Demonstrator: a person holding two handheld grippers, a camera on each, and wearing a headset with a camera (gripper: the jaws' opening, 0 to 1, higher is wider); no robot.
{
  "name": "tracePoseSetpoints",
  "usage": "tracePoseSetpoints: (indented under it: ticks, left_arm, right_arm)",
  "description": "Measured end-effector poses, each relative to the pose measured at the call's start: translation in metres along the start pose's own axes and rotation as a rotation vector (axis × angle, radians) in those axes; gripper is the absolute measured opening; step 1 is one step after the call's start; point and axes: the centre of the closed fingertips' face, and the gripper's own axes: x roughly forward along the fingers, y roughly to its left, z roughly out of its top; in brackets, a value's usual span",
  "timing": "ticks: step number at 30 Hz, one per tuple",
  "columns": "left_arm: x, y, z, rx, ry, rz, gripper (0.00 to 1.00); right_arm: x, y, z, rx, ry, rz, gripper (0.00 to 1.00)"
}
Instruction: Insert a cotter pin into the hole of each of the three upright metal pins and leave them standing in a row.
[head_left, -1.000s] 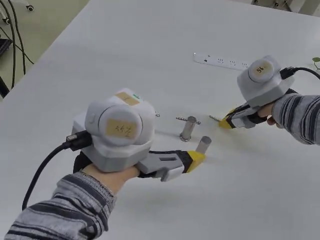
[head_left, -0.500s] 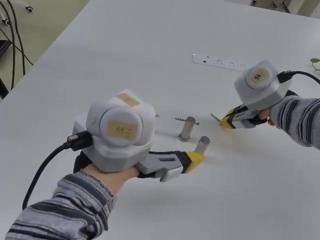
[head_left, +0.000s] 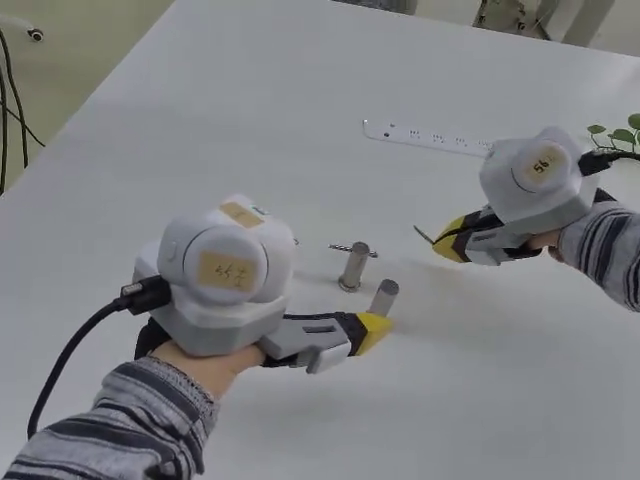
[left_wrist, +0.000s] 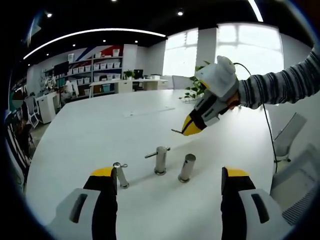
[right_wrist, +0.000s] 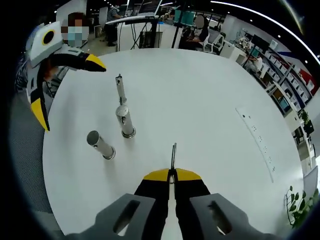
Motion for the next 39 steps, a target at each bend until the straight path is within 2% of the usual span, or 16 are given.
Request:
tracePoseSetpoints:
  ticks: [8,10,11,14,19,23,29,32,39]
  left_arm:
    - [0.002,-0.008,0.004,-0.028,-0.024,-0.037,0.77]
    - [0.002,-0.010,0.002,-0.037,-0.015,-0.045,0.74]
    - [0.002,-0.011,0.000,-0.040,-0.009,-0.052,0.73]
    - [0.003,-0.014,0.000,-0.048,-0.011,-0.067,0.71]
    - [0.004,-0.022,-0.001,-0.069,-0.011,-0.106,0.66]
    - [0.004,-0.029,0.001,-0.085,-0.022,-0.140,0.59]
    - [0.004,-0.039,0.001,-0.140,-0.030,-0.195,0.45]
    - [0.004,-0.044,0.002,-0.188,-0.042,-0.228,0.38]
    - [0.003,-0.049,0.001,-0.278,-0.047,-0.266,0.26]
  right_arm:
    - [-0.021,0.021,0.009,-0.062,-0.055,0.004,0.00]
    - [-0.024,0.029,0.011,-0.098,-0.069,0.012,0.00]
    - [-0.026,0.037,0.013,-0.143,-0.080,0.030,0.00]
    - [-0.029,0.051,0.013,-0.148,-0.082,0.043,0.00]
    - [-0.032,0.072,0.015,-0.229,-0.082,0.054,0.00]
    - [-0.031,0.083,0.016,-0.260,-0.096,0.077,0.00]
    - [-0.031,0.100,0.017,-0.317,-0.102,0.094,0.00]
    - [-0.033,0.110,0.020,-0.349,-0.118,0.103,0.00]
    - [-0.038,0.122,0.026,-0.409,-0.134,0.098,0.00]
